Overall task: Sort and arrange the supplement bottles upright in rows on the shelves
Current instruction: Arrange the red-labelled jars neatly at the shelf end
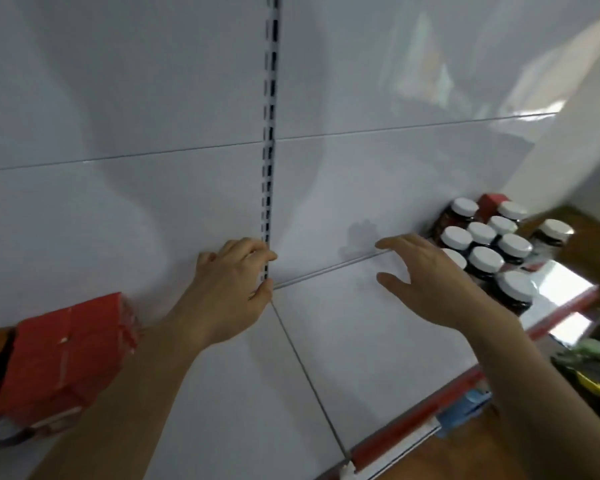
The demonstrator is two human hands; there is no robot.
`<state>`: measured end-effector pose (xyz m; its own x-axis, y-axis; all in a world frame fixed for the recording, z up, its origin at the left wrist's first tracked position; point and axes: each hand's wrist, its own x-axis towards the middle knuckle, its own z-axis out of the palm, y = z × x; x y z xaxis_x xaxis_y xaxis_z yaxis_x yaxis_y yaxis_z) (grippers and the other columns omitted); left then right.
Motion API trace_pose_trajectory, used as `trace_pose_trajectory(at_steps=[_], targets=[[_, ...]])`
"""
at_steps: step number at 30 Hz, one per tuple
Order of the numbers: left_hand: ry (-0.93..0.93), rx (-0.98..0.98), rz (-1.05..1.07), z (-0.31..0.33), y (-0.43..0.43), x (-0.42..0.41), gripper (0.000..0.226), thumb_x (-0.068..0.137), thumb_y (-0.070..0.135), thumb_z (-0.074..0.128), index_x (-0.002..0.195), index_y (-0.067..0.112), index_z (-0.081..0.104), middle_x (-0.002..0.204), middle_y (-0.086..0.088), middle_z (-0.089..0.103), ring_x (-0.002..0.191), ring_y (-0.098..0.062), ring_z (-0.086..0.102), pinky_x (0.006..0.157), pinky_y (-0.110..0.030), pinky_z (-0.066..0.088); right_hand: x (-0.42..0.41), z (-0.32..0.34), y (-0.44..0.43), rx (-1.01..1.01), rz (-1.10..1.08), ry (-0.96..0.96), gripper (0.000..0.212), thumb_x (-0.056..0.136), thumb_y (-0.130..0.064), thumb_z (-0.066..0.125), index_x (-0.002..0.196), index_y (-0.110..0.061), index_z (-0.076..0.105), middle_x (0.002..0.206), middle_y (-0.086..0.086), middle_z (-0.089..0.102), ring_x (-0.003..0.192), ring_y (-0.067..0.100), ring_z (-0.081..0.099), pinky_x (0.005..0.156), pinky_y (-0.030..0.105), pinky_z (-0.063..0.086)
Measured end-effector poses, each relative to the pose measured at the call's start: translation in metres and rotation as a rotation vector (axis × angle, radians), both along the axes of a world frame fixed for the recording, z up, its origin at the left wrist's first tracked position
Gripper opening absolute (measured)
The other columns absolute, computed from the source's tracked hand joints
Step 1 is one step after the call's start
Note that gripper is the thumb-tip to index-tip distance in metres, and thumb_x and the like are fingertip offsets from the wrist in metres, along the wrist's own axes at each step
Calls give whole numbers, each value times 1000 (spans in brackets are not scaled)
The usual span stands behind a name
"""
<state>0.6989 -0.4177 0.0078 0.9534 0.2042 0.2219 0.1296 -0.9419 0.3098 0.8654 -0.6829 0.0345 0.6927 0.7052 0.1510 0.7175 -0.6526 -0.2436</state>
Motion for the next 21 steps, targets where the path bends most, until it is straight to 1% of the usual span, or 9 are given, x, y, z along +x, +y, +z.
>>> trace_pose_trajectory(at_steps=[5,8,11,13,15,17,19,20,21], targets=[[19,-25,-117,-12,-68,92,64,87,55,26,138,28,53,142,13,45,133,-10,42,105,-42,33,68,16,-91,-26,-170,-34,45,95,-35,64,138,-28,53,141,-2,52,128,21,51,102,35,43],[25,-36,-122,-23,-106,145,64,86,54,29,137,27,54,141,11,46,132,-13,44,103,-42,37,120,22,-140,2,-231,-51,40,95,-30,64,134,-25,58,137,1,55,122,24,54,96,37,44],[-30,-34,-92,-28,-143,196,50,90,43,44,136,26,56,138,10,48,130,-17,47,99,-42,39,190,23,-175,13,-261,-56,34,95,-30,62,129,-25,59,123,1,58,109,25,59,88,38,46],[-131,3,-68,-25,-163,225,45,88,35,54,132,24,58,135,6,51,127,-19,48,94,-44,42,245,23,-187,19,-295,-43,34,95,-32,59,129,-27,58,121,2,59,106,23,57,87,37,46],[-216,36,-23,-20,-175,250,46,85,28,67,130,23,60,133,3,53,124,-22,48,91,-47,44,297,22,-188,12,-312,-21,32,96,-33,59,127,-25,58,120,3,60,102,21,55,83,35,44],[-219,35,10,-17,-180,270,50,81,23,77,129,21,61,129,1,54,120,-25,51,91,-50,48,340,22,-180,-27,-346,37,31,96,-38,59,122,-21,60,119,5,61,103,24,54,82,34,42],[-186,-68,5,-15,-184,281,44,85,33,74,127,22,62,123,5,57,112,-21,57,92,-46,51,375,19,-169,-98,-394,119,36,94,-46,61,113,-15,60,113,6,62,100,28,54,79,34,42],[-152,-173,-8,-14,-190,283,42,88,44,67,125,24,63,118,10,58,107,-15,60,91,-41,51,389,16,-163,-141,-409,156,43,92,-52,61,109,-12,59,109,8,62,96,30,54,78,35,43],[-99,-280,-24,-12,-198,283,47,87,57,58,123,28,63,114,16,59,102,-8,61,90,-37,52,399,11,-158,-173,-420,192,50,89,-58,63,103,-10,58,103,10,61,90,31,55,74,35,45]])
